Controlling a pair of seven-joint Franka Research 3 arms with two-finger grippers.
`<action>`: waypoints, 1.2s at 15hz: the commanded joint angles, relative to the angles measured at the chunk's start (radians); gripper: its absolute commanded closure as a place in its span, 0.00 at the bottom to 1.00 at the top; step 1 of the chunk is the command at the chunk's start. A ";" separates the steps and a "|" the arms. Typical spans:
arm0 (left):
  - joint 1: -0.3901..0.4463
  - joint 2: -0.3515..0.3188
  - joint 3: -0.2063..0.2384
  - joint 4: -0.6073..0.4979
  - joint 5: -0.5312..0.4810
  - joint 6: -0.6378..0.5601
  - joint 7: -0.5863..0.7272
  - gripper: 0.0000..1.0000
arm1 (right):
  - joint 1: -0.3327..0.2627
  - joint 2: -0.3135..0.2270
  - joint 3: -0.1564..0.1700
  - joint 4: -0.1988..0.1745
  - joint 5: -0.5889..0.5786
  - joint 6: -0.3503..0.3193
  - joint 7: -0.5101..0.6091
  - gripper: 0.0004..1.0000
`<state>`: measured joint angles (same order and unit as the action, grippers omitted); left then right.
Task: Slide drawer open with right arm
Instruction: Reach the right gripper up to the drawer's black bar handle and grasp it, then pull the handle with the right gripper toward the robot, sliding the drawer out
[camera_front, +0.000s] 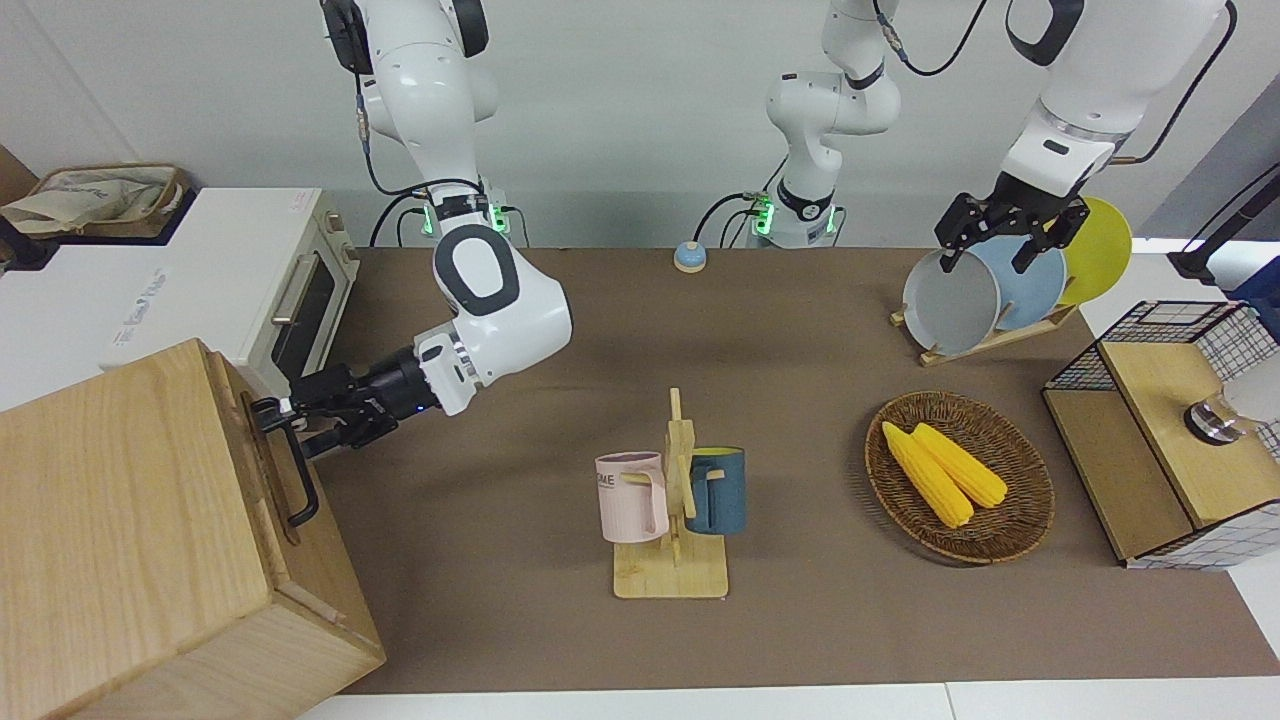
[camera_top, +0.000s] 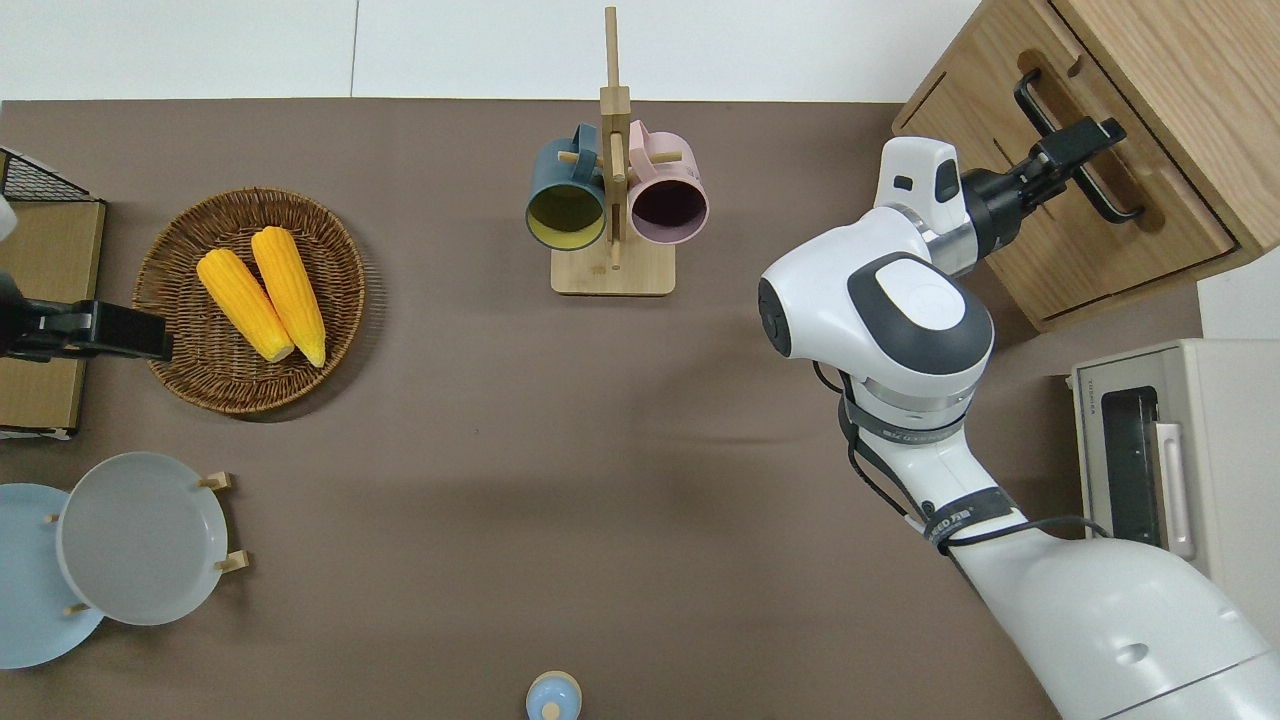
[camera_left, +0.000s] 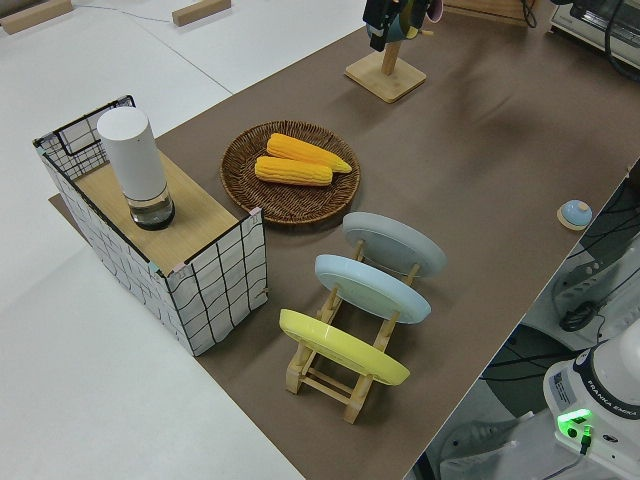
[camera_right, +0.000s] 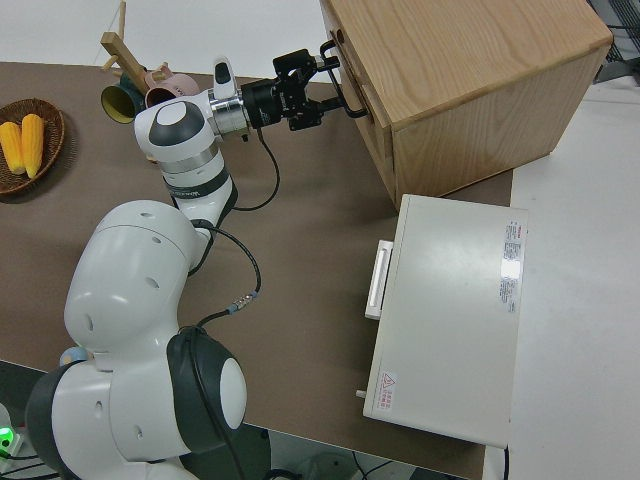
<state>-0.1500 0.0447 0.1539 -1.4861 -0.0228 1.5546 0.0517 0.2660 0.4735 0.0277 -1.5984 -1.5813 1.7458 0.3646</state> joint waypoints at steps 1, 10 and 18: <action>-0.017 0.012 0.016 0.020 0.015 0.001 0.007 0.00 | -0.011 0.000 0.009 -0.014 -0.029 0.017 0.033 0.42; -0.017 0.012 0.016 0.020 0.015 0.001 0.007 0.00 | 0.004 0.011 0.009 -0.038 -0.022 -0.002 0.070 0.87; -0.017 0.012 0.016 0.020 0.014 0.001 0.007 0.00 | 0.056 0.013 0.009 -0.038 -0.019 -0.061 0.063 1.00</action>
<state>-0.1500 0.0447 0.1539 -1.4861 -0.0228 1.5546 0.0517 0.2848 0.4859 0.0331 -1.6099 -1.5928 1.7273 0.4298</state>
